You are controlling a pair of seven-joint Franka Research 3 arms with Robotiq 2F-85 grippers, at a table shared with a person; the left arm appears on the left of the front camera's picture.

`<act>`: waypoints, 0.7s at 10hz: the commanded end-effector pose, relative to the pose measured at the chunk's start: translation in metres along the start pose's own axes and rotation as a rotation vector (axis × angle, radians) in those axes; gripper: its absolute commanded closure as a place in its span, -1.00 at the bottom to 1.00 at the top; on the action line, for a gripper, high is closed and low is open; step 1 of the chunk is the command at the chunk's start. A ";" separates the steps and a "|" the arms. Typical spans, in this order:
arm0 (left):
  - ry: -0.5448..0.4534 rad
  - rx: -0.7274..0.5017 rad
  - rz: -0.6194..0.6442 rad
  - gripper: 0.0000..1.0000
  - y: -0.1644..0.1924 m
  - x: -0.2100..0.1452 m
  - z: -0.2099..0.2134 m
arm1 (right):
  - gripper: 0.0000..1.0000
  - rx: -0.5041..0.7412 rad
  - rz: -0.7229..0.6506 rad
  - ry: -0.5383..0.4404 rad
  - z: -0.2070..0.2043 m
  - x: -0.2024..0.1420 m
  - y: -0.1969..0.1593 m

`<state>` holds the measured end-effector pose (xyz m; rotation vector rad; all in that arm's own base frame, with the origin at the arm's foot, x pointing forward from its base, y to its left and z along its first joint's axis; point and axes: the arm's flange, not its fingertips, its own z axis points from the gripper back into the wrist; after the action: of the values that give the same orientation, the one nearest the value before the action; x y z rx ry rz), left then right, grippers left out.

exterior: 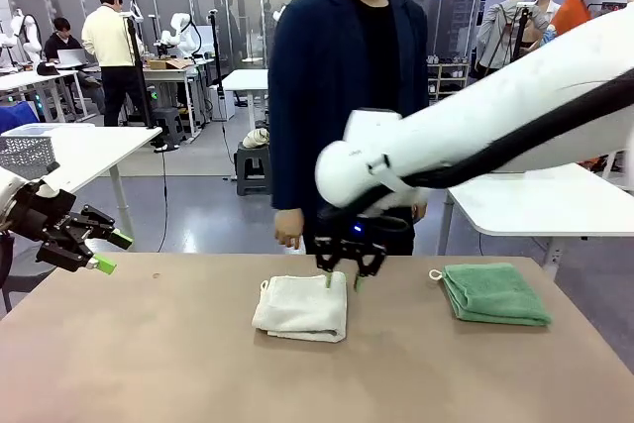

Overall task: Fold the towels and place them in the basket.
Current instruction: When a person lays out a Towel with hook on the table, fold it in half twice.

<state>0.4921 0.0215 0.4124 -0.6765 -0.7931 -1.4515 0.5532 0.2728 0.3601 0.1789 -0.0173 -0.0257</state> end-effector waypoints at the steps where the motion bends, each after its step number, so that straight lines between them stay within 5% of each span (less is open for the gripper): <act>1: -0.002 -0.001 -0.002 -0.53 0.000 0.000 0.000 | -0.16 0.143 0.081 -0.074 -0.014 -0.034 -0.038; 7: -0.002 -0.001 -0.002 -0.53 0.000 0.000 0.000 | -0.16 0.315 -0.062 -0.029 -0.009 -0.021 -0.054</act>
<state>0.4921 0.0214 0.4124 -0.6766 -0.7930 -1.4517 0.5282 0.2304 0.3401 0.4581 -0.0739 -0.0932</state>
